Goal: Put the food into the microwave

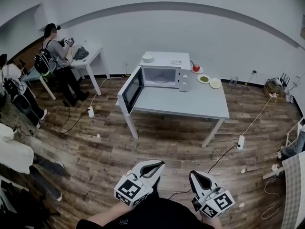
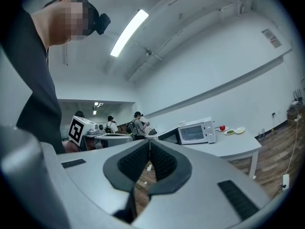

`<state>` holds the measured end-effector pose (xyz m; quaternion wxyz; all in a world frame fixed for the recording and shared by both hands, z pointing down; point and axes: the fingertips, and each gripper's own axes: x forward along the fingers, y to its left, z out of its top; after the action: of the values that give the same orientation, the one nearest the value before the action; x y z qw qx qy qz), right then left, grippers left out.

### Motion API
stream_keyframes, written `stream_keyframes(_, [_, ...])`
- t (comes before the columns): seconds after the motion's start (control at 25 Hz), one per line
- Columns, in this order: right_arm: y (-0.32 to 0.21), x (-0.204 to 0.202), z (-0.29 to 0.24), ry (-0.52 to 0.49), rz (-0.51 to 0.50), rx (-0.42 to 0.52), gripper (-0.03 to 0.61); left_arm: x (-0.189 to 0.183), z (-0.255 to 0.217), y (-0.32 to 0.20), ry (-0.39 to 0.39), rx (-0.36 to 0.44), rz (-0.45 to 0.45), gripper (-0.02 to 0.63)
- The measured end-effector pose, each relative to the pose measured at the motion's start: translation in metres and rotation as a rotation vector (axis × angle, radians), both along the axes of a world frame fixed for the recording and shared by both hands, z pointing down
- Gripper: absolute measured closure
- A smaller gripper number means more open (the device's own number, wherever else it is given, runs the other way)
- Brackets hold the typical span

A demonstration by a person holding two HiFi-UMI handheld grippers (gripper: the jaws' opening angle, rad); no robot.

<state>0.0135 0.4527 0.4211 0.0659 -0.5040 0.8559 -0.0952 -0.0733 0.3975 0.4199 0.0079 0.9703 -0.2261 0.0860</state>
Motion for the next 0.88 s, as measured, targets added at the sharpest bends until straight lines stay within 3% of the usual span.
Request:
stream_keyframes(0.36, [-0.049, 0.010, 0.010, 0.012, -0.001, -0.039, 0.561, 0.025, 0.000, -0.061, 0.030, 0.012, 0.025, 0.605])
stream_keyframes(0.6, [-0.119, 0.035, 0.002, 0.008, 0.034, -0.020, 0.561, 0.043, -0.002, -0.130, 0.035, 0.017, 0.045, 0.605])
stream_keyframes(0.88, [-0.205, 0.032, -0.007, 0.016, 0.014, -0.020, 0.561, 0.046, -0.010, -0.208, 0.030, 0.037, 0.061, 0.604])
